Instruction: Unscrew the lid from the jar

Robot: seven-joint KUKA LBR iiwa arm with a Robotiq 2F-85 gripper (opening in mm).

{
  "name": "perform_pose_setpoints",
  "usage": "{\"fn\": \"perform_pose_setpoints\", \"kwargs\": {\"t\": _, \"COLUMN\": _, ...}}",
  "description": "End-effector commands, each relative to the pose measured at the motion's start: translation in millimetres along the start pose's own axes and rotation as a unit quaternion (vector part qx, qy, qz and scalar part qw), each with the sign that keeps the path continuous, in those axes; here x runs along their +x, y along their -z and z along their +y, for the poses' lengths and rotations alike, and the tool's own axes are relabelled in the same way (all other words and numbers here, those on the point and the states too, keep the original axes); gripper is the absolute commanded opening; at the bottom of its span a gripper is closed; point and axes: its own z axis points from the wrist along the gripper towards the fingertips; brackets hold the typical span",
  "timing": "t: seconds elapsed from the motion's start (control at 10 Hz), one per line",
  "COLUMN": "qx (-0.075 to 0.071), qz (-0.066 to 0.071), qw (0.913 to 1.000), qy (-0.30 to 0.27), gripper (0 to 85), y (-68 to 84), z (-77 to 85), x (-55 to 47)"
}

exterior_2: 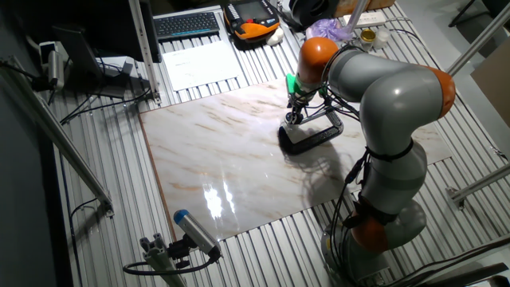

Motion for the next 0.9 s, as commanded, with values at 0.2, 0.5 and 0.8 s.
{"fn": "perform_pose_setpoints", "kwargs": {"t": 0.2, "qx": 0.006, "qz": -0.007, "qw": 1.0, "qy": 0.002, "gripper": 68.0, "y": 2.1, "z": -1.2, "x": -0.5}}
{"fn": "perform_pose_setpoints", "kwargs": {"t": 0.5, "qx": 0.01, "qz": -0.01, "qw": 0.9999, "qy": 0.003, "gripper": 68.0, "y": 4.5, "z": -2.0, "x": -0.6}}
{"fn": "perform_pose_setpoints", "kwargs": {"t": 0.8, "qx": 0.009, "qz": -0.009, "qw": 0.9999, "qy": 0.001, "gripper": 68.0, "y": 4.1, "z": -2.5, "x": -0.8}}
